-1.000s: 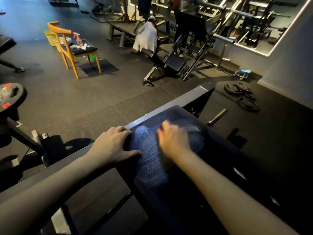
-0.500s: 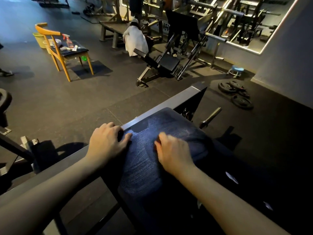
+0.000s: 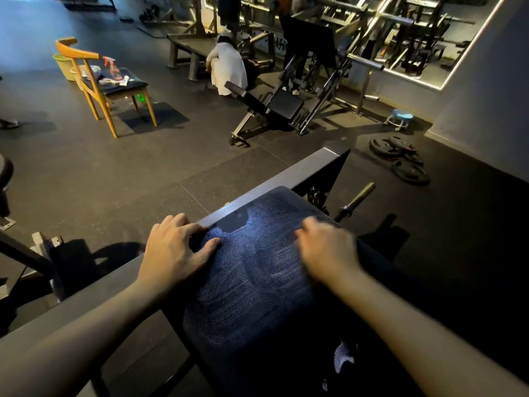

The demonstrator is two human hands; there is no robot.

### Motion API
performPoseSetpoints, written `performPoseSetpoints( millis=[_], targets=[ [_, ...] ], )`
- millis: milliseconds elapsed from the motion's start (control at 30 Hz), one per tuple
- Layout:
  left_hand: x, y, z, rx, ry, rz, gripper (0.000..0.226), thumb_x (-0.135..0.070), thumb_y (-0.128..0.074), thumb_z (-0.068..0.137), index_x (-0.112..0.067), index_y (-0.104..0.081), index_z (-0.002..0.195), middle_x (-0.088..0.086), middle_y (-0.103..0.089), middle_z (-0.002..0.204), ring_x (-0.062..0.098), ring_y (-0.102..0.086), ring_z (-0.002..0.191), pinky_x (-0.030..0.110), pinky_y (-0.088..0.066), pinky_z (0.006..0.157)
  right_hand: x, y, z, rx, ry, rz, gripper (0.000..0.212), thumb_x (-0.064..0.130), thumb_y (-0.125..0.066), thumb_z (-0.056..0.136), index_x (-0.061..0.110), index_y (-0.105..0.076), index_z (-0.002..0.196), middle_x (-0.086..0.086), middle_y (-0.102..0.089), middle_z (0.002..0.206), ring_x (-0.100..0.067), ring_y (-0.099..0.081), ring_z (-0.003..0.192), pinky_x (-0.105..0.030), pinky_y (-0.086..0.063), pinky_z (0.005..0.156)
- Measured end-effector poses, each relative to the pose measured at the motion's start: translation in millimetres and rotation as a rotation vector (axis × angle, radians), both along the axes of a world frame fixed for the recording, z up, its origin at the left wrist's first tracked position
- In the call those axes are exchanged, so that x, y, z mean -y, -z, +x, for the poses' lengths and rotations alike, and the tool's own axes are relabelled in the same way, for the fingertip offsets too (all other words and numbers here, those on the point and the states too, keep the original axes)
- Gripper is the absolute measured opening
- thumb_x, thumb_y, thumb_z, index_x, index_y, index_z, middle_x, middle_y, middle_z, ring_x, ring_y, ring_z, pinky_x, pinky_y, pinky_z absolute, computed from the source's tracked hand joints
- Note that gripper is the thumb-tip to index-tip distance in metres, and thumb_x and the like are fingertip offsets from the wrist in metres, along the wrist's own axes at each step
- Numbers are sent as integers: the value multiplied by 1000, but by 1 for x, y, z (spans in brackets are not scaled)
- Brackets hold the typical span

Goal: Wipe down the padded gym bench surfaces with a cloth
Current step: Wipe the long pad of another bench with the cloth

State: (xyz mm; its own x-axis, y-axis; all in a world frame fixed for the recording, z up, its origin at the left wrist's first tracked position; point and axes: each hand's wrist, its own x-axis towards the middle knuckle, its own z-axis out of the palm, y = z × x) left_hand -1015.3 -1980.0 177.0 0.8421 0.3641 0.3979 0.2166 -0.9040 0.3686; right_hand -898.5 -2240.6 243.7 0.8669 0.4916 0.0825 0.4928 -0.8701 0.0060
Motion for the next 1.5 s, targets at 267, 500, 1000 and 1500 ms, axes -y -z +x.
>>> performPoseSetpoints(
  millis=[267,500,1000,1500],
  targets=[
    [0,1,1,15,3,-37,57,-73,-52,80,-26,-80,97,-5,-52,80,23,-53,81,40,-45,74,12,6,-8,-21,-29,86,21,41,-49,102,22,-56,103,-6,-72,97,-33,-70,91,-36,-40,66],
    [-1,1,4,32,3,-71,56,-71,-54,80,-24,-80,97,-7,-48,78,22,-51,80,39,-43,73,-20,1,61,9,236,145,26,35,-47,105,14,-57,115,-16,-71,114,-37,-67,106,-40,-50,82],
    [-2,0,2,48,19,-149,52,-65,-53,79,-25,-81,98,-5,-52,79,23,-53,80,41,-47,75,-87,6,68,-49,118,166,25,34,-46,105,15,-56,117,-16,-68,119,-37,-65,110,-40,-48,83],
    [-1,-3,1,41,27,-204,49,-58,-52,79,-23,-80,99,-9,-47,78,19,-51,80,33,-37,72,-106,11,80,-23,28,131,23,32,-44,106,16,-55,118,-15,-68,117,-37,-65,109,-40,-48,81]
  ],
)
